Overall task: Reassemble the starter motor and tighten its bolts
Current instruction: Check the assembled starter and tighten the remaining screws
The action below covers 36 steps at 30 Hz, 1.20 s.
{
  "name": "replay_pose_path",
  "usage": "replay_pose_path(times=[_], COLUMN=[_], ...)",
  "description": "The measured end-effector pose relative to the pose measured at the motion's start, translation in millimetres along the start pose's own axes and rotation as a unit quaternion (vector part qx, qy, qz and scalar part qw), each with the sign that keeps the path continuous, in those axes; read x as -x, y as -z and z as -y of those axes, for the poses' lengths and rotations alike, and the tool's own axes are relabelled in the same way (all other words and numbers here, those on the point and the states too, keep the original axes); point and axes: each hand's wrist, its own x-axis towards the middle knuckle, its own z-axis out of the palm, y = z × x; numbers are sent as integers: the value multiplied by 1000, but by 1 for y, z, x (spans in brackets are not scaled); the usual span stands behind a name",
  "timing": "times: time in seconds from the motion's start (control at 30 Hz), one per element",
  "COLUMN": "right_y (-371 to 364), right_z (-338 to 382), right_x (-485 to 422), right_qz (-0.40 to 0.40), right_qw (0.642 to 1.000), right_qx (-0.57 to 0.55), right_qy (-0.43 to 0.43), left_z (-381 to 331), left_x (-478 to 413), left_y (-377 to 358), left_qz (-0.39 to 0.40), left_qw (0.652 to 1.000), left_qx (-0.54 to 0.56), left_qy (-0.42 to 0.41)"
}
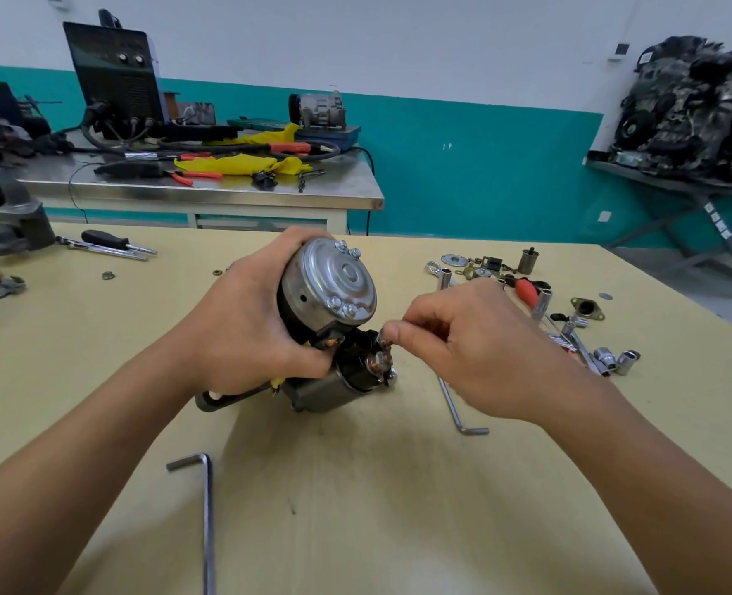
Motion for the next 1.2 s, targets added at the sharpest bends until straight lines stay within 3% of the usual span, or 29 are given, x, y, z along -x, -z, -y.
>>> replay_pose_path(times=[0.13, 0.2, 0.27, 0.37, 0.5, 0.57, 0.67, 0.83, 0.93, 1.07, 1.2], right_y=[6, 10, 12, 12, 16, 14, 14, 16, 14, 16, 16], right_z=[-3, -4, -4, -10, -9, -5, -9, -3, -4, -3, -2], right_x=[1, 2, 3, 2, 5, 5, 3, 6, 4, 7, 5], right_qz=[-33, -63, -20, 71, -28, 4, 66, 12, 63, 30, 39], right_qw=[997, 993, 997, 997, 998, 998, 997, 999, 996, 999, 998], right_qx=[-61, -102, -74, 27, -39, -41, 33, -4, 55, 10, 40], right_qy=[-43, -8, 16, -29, 35, 49, -13, 48, -4, 19, -2], left_z=[-2, -2, -2, -3, -3, -3, -3, -4, -2, -3, -2], left_x=[0, 0, 0, 0, 1, 1, 1, 1, 1, 1, 1], left_y=[-1, 0, 0, -1, 0, 0, 1, 0, 1, 0, 1], left_qz=[-1, 0, 1, 1, 2, 2, 1, 3, -1, 0, -4], left_qw=[1000, 1000, 1000, 1000, 1000, 1000, 1000, 1000, 1000, 1000, 1000], left_qx=[2, 3, 4, 4, -12, -11, -7, -1, -3, -11, -7], left_qy=[-1, 2, 6, 9, 12, 12, 11, 15, 19, 19, 22])
